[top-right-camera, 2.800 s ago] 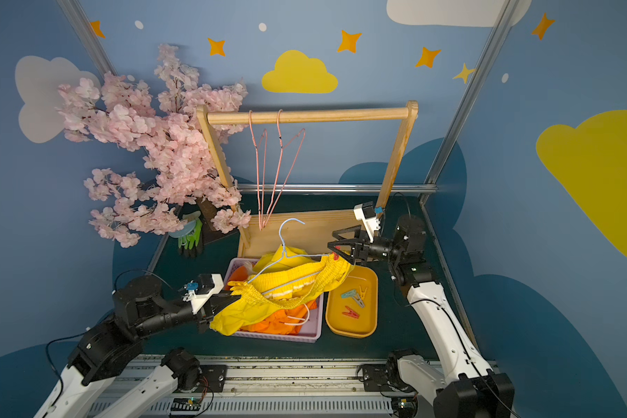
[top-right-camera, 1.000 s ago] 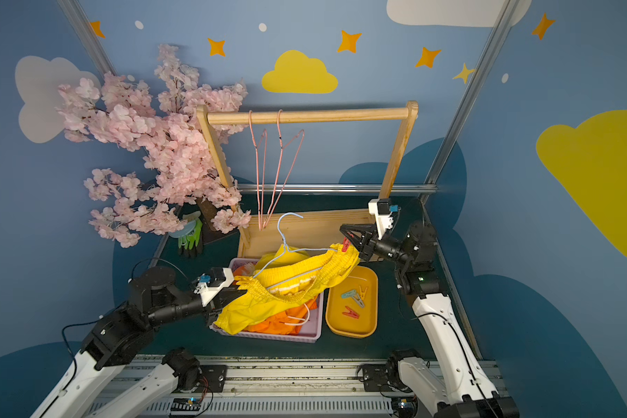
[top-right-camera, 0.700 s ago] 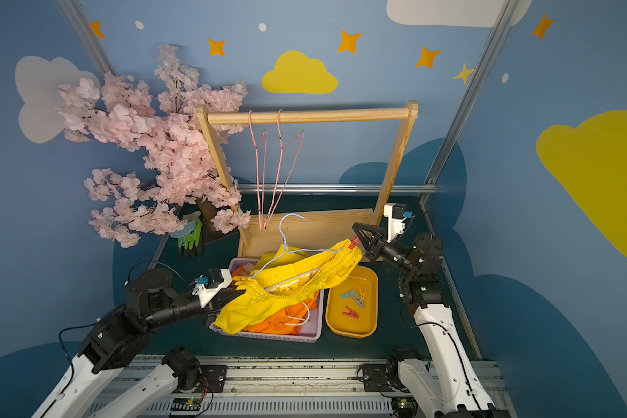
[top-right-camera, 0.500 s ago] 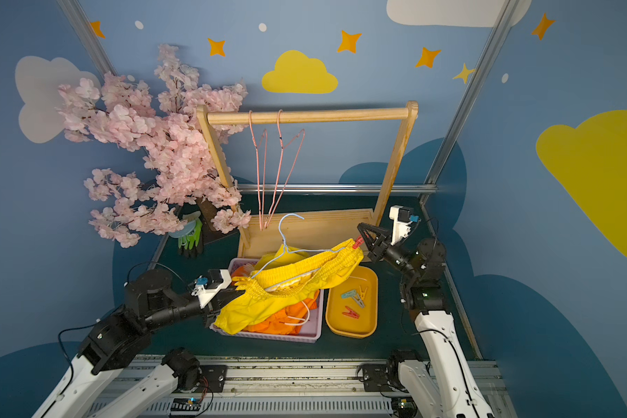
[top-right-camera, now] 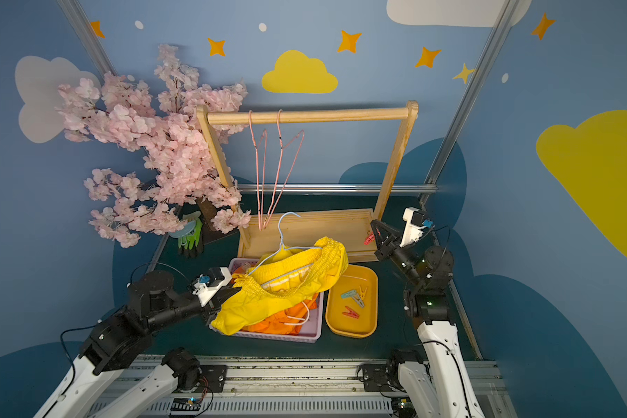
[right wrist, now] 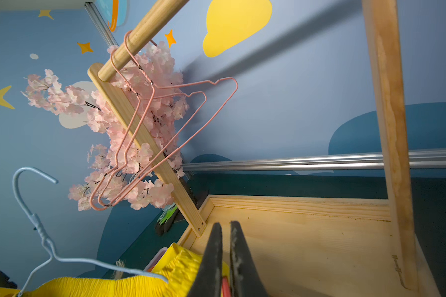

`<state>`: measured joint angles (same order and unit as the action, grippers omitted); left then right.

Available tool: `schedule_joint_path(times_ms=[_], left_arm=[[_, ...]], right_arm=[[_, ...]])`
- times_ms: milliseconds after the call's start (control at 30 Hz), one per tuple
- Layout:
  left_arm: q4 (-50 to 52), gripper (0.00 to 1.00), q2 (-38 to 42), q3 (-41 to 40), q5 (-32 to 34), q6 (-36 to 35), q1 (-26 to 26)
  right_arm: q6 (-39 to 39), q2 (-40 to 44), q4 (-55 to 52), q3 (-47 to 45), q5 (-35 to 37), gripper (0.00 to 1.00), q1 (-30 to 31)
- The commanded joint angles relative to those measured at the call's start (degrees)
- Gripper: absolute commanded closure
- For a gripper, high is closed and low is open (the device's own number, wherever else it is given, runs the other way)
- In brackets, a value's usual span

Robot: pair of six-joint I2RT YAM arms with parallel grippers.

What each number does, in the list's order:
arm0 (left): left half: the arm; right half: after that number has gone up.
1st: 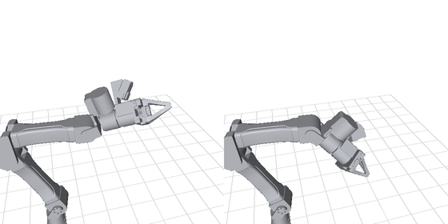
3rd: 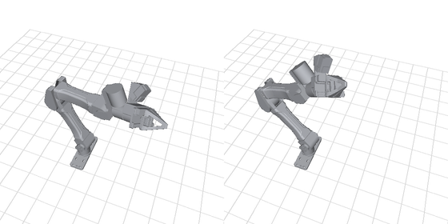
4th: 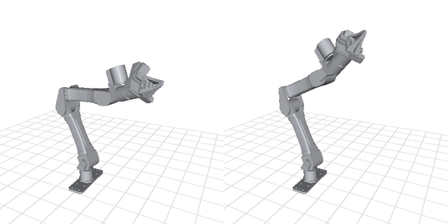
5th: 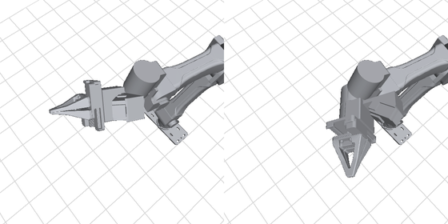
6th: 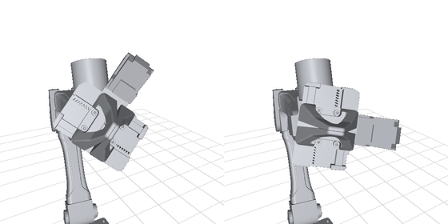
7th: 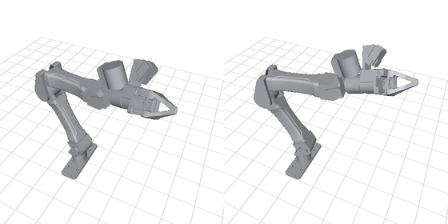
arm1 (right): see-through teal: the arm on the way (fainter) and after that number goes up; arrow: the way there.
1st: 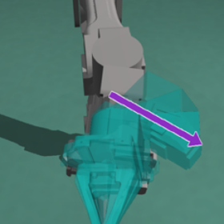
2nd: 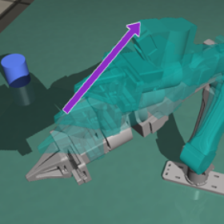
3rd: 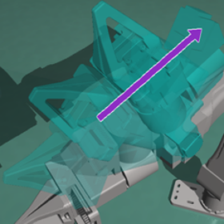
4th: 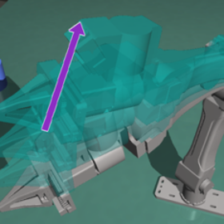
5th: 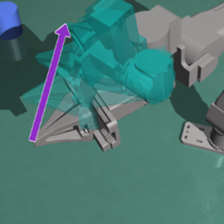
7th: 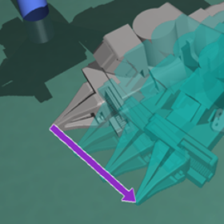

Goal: Remove the clothespins securing shorts to the hanger
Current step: Place the clothespin in the storage box.

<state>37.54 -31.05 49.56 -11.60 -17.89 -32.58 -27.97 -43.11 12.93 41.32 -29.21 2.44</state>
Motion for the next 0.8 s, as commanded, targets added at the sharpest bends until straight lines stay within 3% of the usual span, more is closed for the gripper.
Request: schedule_joint_path(times_ms=[0,100,367,767], left_arm=[[-7.04,0.97,2.90,-0.59,6.10,-0.48,0.15],[-9.63,0.97,4.63,-1.20,8.16,-0.91,0.15],[-11.33,0.97,5.63,-1.00,7.77,-0.92,0.15],[-12.13,0.97,6.00,-1.13,6.23,0.36,0.15]], right_arm=[[0.41,2.70,-5.90,-1.25,3.84,1.00,0.27],[3.17,4.78,-7.57,-5.30,3.21,1.00,1.12],[2.86,9.66,-15.71,-13.64,11.55,1.00,6.02],[2.77,6.06,-14.98,-19.22,18.44,1.00,13.37]])
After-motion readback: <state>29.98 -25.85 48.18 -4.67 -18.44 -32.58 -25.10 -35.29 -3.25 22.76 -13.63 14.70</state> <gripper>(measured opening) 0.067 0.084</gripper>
